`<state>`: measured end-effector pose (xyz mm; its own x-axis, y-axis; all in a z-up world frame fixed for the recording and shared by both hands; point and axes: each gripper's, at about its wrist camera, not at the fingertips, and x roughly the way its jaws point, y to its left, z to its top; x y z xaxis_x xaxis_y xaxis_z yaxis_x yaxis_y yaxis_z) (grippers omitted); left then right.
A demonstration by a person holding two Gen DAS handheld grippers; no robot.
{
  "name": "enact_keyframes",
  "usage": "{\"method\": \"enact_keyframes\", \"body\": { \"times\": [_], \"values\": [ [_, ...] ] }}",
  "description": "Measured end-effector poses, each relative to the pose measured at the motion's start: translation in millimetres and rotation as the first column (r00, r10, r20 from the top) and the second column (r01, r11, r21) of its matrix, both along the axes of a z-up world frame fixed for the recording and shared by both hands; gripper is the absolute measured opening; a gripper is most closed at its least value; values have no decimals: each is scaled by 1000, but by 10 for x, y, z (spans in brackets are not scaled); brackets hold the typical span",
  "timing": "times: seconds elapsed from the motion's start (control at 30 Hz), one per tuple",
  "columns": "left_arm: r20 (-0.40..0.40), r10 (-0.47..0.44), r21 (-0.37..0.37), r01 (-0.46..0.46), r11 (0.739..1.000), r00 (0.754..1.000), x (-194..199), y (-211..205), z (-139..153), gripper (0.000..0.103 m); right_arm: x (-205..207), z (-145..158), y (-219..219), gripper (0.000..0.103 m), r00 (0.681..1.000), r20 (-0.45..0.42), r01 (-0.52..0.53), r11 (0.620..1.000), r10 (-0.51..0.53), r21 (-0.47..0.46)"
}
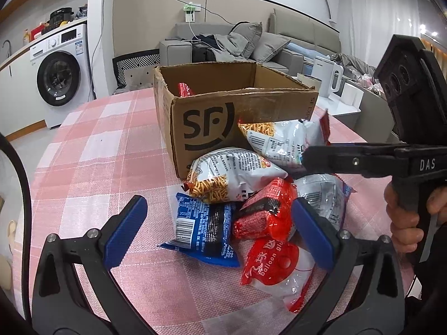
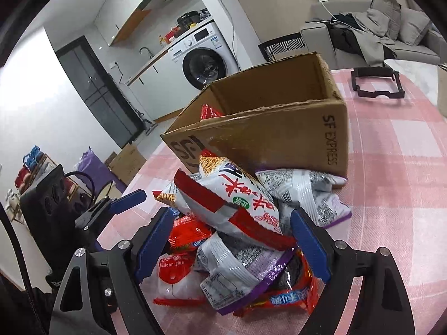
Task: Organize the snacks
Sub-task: 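Grasp the white noodle-snack bag with the right tool while the left tool grasps a red bag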
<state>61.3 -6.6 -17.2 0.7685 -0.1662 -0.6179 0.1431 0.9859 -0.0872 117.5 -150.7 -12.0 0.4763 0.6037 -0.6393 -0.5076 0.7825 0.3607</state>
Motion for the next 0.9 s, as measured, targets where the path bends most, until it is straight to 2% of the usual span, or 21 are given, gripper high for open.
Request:
{"method": "enact_keyframes", "body": {
  "times": [0.2, 0.3, 0.37, 0.47, 0.67, 0.8, 0.9],
  "values": [
    [-11, 5, -25, -6, 1000, 1000, 27, 51, -19, 102, 103, -31, 177, 86, 999, -7, -37, 999, 37, -38],
    [-13, 7, -31, -7, 999, 1000, 31, 67, -26, 102, 162, -87, 200, 74, 999, -25, -34, 999, 34, -39],
    [-13, 8, -33, -9, 999, 1000, 39, 69, -28, 102, 182, -112, 173, 62, 999, -34, -21, 999, 20, -27],
    [-11, 13, -31, -13, 999, 1000, 36, 70, -28, 102, 179, -110, 95, 57, 1000, -26, -5, 1000, 6, 4],
    [12, 9, -14, -9, 1000, 1000, 7, 35, -15, 102, 23, -9, -52, 56, 1000, 27, -3, 998, 1, 63],
    [3, -22, -68, 23, 997, 1000, -13, 42, 18, 102, -46, 71, -142, 56, 999, 34, -18, 995, 15, 100],
    [-6, -36, -61, 35, 998, 999, -3, 0, 28, 99, -49, 113, -217, 56, 1000, 23, -16, 993, 14, 121]
  ]
}}
